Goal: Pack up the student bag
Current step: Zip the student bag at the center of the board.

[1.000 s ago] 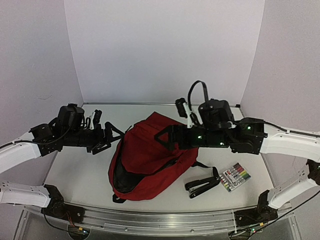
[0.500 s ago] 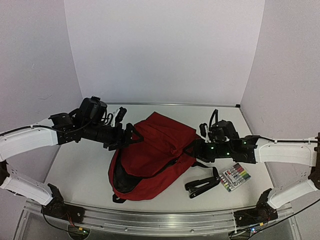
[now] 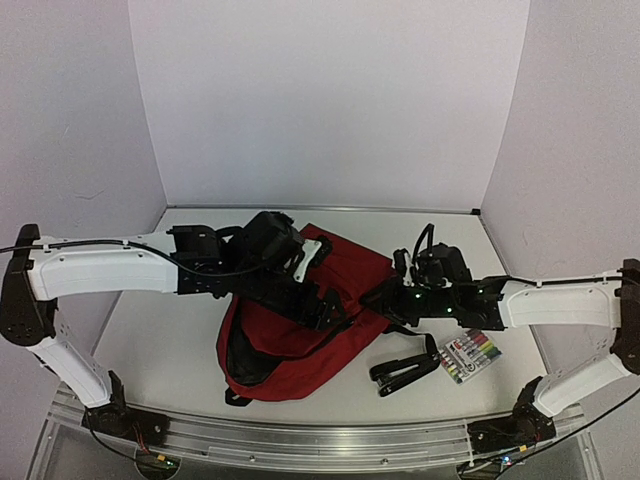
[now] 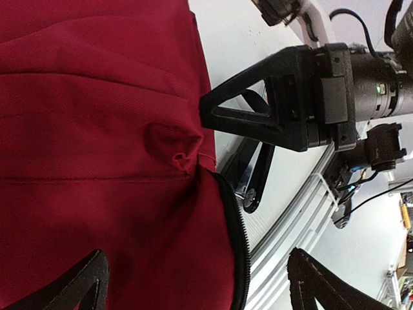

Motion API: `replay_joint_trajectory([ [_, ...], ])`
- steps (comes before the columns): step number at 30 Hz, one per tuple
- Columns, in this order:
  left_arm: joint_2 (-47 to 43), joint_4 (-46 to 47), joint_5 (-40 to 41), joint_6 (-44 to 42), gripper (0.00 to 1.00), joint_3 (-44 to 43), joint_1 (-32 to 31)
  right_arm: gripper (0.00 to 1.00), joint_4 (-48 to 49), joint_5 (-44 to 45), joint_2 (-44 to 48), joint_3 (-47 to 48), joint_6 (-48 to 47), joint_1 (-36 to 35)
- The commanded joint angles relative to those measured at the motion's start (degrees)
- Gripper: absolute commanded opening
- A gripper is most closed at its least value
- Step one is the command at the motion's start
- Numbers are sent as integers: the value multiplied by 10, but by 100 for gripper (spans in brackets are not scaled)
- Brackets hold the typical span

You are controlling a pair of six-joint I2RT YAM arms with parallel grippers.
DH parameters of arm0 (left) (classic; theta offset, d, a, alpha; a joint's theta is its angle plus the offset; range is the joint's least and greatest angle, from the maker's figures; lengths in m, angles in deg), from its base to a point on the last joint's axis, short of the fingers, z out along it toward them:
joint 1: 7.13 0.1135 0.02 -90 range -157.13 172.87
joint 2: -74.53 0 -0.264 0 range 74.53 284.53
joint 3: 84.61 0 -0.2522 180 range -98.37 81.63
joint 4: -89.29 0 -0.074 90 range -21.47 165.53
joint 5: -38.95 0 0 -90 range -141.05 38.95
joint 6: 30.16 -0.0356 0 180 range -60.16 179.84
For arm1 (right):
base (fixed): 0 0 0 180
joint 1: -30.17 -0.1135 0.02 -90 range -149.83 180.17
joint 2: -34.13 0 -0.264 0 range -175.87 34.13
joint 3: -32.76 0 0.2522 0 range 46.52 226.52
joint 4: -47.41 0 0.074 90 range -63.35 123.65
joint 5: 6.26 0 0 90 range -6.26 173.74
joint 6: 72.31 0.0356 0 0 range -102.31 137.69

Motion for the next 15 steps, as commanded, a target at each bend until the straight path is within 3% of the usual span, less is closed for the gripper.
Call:
replay_joint_trajectory([
  [1,38,-21,85,-45,97,-57,-34,29,31,11,-2,-14,19,3],
  [9,108,-60,125,-69,96,-113,-69,28,41,11,15,-35,34,2],
  [15,171,-161,204,-71,73,-184,-88,26,60,-1,17,-48,44,2],
])
